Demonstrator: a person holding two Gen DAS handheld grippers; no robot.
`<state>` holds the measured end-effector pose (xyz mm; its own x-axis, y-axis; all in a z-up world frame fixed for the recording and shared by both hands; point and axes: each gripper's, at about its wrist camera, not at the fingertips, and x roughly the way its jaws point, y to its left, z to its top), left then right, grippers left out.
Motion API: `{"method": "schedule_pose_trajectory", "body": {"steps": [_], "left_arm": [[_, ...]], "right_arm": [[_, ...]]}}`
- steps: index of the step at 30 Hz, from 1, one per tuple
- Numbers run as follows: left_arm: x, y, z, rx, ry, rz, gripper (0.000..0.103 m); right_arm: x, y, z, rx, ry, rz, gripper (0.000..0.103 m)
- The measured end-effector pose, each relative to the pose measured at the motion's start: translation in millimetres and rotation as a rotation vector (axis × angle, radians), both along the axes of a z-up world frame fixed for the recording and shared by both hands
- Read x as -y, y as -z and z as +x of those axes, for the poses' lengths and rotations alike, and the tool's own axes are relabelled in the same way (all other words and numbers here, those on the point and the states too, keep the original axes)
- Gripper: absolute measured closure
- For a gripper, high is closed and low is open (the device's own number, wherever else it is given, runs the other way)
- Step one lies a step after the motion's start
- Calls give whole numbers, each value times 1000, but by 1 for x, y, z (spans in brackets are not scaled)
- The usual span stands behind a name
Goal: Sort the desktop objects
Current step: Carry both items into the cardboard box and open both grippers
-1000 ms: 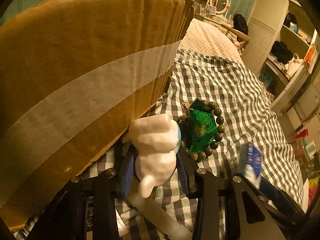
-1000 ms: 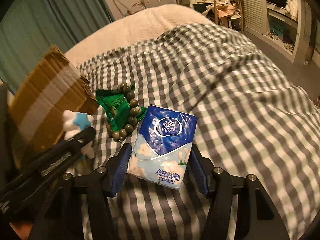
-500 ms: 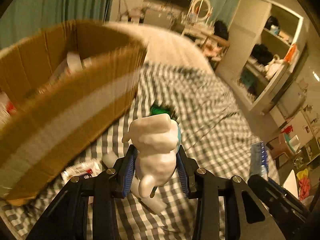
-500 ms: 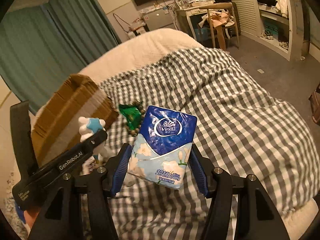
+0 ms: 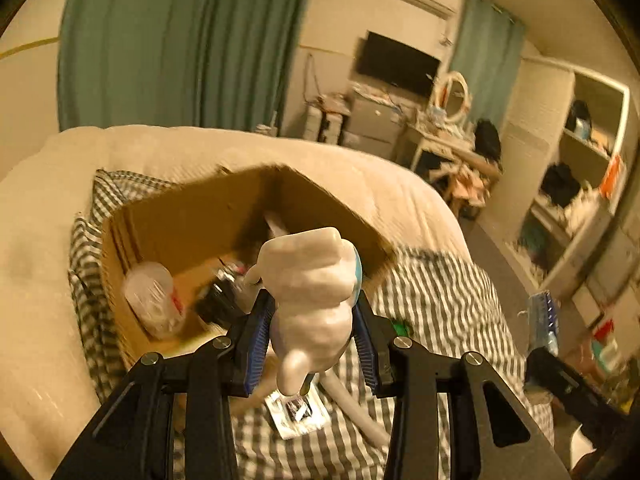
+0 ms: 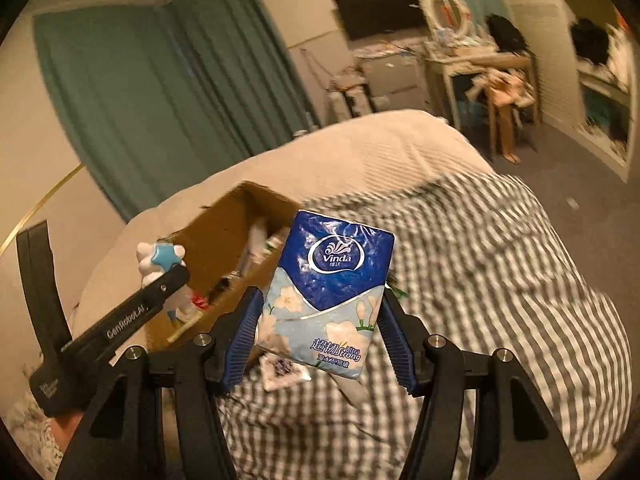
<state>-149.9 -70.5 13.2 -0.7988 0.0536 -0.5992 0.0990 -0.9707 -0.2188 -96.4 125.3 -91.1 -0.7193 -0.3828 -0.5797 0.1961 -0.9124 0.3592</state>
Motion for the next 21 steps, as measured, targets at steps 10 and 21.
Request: {"method": "schedule_pose_trajectory", "body": {"steps": [10,21], "left_arm": [[45,-2,-56,24,-67,56,63],[85,41,-71,91,-174,19,63]], "right_arm": [[93,-25,-58,-64,-162,58,45],[133,20,-117,37,-238,15,45]]}}
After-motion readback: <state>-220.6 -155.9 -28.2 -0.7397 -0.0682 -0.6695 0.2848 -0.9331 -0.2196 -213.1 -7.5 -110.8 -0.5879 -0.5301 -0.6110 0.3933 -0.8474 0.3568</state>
